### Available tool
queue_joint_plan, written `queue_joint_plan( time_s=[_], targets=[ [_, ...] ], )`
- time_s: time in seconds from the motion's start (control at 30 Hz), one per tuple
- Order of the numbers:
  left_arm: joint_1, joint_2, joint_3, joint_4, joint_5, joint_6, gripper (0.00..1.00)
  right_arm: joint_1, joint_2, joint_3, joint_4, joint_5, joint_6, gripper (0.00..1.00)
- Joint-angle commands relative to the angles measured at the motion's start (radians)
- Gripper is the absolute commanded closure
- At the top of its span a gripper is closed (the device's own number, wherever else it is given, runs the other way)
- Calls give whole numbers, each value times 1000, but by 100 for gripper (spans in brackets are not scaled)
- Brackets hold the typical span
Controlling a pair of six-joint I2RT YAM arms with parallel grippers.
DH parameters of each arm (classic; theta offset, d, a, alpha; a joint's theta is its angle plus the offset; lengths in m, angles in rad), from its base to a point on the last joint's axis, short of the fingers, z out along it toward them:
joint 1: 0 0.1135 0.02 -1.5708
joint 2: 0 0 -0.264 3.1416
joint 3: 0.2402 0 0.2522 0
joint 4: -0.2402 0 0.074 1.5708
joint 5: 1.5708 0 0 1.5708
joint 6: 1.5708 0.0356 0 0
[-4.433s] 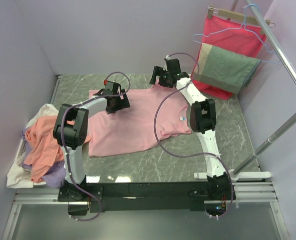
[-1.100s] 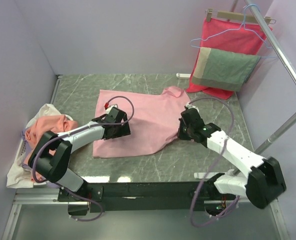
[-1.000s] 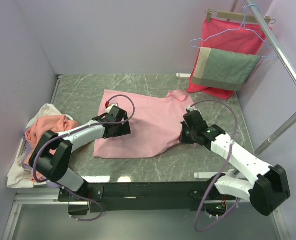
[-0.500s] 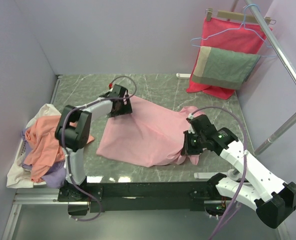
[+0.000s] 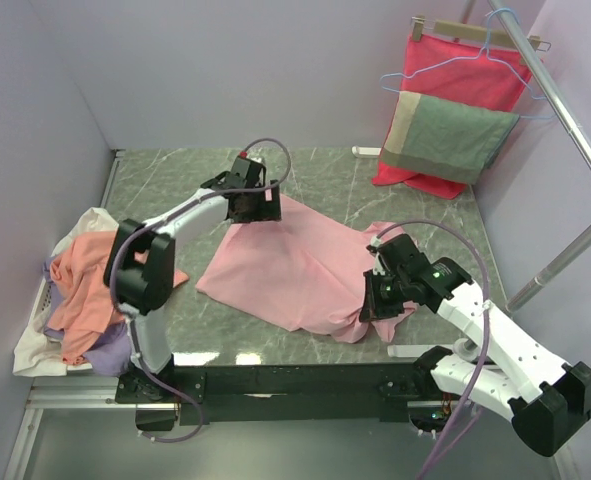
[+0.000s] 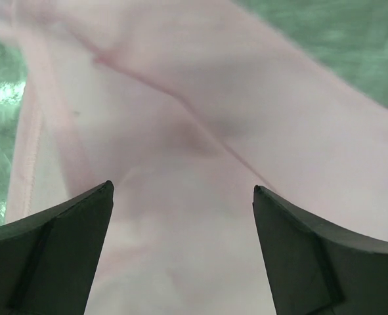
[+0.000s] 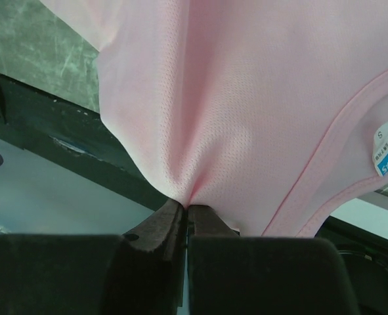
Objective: Fold and stack the t-shirts
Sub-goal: Flatten out the tshirt
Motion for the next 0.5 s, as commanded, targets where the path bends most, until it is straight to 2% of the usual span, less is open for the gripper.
queue_joint_plan(
  time_s=[0.0, 0.03, 0.1, 0.13, 0.3, 0.47],
  targets=[
    [-19, -186, -53, 66, 161, 46, 7, 5, 17, -25, 60, 6, -12, 100],
    [-19, -185, -52, 94, 315, 54, 8, 7, 20, -35, 68, 3, -14, 100],
    [-37, -103, -6, 100, 441, 63, 10, 5, 32, -40, 80, 1, -17, 100],
    [-49, -64, 66, 85, 479, 91, 11, 5, 34, -41, 80, 3, -21, 100],
    [-114, 169, 231, 42, 608, 129, 16, 5, 45, -28, 89, 12, -28, 100],
    [-129, 238, 266, 45, 636, 121, 18, 5, 52, -14, 97, 27, -25, 100]
  ],
)
